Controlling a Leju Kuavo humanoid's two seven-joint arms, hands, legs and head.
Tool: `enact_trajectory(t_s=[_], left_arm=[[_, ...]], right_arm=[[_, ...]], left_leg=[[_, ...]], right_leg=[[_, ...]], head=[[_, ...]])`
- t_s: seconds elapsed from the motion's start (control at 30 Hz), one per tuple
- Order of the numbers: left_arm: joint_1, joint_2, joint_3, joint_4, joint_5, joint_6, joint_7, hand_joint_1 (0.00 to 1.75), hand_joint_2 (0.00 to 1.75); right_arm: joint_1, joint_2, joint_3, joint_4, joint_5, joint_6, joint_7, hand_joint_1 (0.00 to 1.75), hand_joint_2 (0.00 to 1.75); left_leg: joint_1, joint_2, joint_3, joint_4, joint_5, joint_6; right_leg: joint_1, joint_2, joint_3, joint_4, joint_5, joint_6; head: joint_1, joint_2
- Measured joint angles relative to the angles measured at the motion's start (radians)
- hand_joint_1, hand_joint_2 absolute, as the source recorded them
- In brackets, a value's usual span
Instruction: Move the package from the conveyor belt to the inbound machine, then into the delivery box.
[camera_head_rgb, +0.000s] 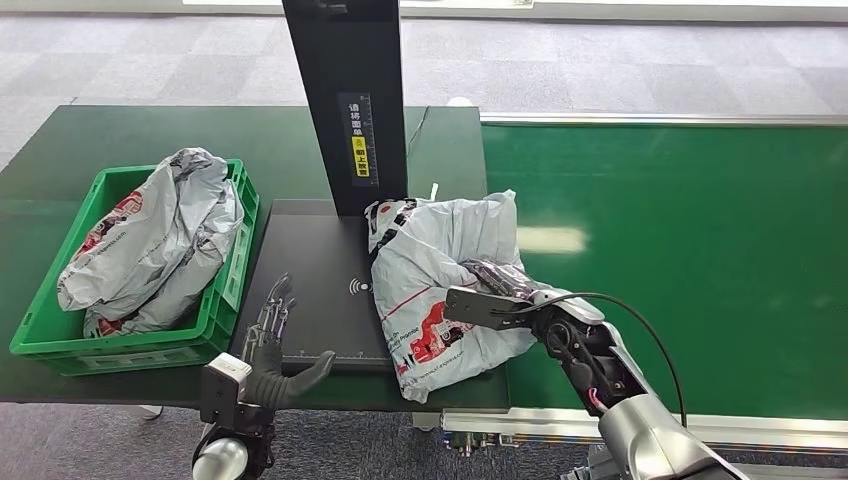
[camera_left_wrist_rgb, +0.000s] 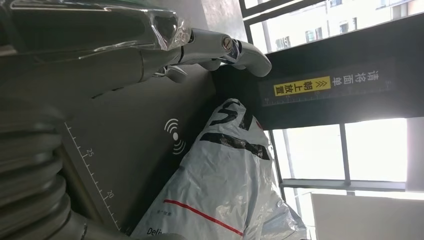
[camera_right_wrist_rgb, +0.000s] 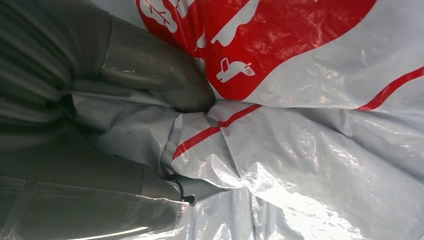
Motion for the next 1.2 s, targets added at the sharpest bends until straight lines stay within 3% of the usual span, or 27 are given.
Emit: enact_trajectory(t_s=[0.23, 0.43, 0.53, 1.0, 1.03, 1.17, 1.2], left_arm=[[0.0, 0.001, 0.0, 0.0, 0.0, 0.006, -0.002, 0.0, 1.75], [-0.001, 0.001, 0.001, 0.0, 0.01, 0.02, -0.02, 0.0, 1.75], [-0.001, 0.001, 0.001, 0.0, 0.013, 0.026, -0.03, 0.0, 1.75], [0.007, 0.003, 0.005, -0.001, 0.014, 0.029, -0.04, 0.0, 1.75], [0.008, 0.003, 0.005, -0.001, 0.014, 0.028, -0.04, 0.0, 1.75], [0.012, 0.003, 0.005, -0.004, 0.012, 0.027, -0.041, 0.0, 1.75], [0.014, 0.003, 0.005, -0.007, 0.011, 0.027, -0.041, 0.0, 1.75]], right_arm=[[-0.014, -0.001, 0.014, 0.029, -0.023, 0.016, -0.037, 1.75, 1.75], [0.004, 0.002, 0.031, 0.025, -0.155, 0.161, -0.255, 1.75, 1.75], [0.031, 0.012, 0.037, -0.008, -0.247, 0.198, -0.325, 1.75, 1.75], [0.104, 0.056, -0.007, -0.187, -0.45, 0.098, -0.355, 1.75, 1.75], [0.109, 0.055, -0.009, -0.197, -0.447, 0.08, -0.351, 1.65, 1.75], [0.122, 0.057, -0.018, -0.224, -0.389, -0.077, -0.29, 0.08, 1.75], [0.123, 0.058, -0.02, -0.227, -0.375, -0.118, -0.266, 0.0, 1.75]], left_leg=[[0.0, 0.0, 0.003, 0.0, 0.0, 0.0], [0.0, 0.002, 0.003, 0.0, 0.0, 0.0], [0.001, 0.001, 0.002, 0.0, 0.0, 0.0], [0.0, 0.0, -0.003, 0.0, 0.0, 0.0], [0.0, 0.0, -0.003, 0.0, 0.0, 0.0], [0.0, 0.0, -0.004, 0.0, 0.0, 0.0], [0.0, 0.0, -0.004, 0.0, 0.0, 0.0]], right_leg=[[0.0, 0.0, 0.004, 0.0, 0.0, 0.0], [0.0, 0.001, 0.003, 0.0, 0.0, 0.0], [0.001, 0.001, 0.002, 0.0, 0.0, -0.001], [0.0, 0.0, -0.002, 0.0, 0.0, 0.0], [0.0, 0.0, -0.003, 0.0, 0.0, 0.0], [0.0, 0.0, -0.003, 0.0, 0.0, 0.0], [0.0, 0.0, -0.004, 0.0, 0.0, 0.0]], head=[[0.0, 0.0], [0.0, 0.0], [0.0, 0.0], [0.0, 0.0], [0.0, 0.0], [0.0, 0.0], [0.0, 0.0]])
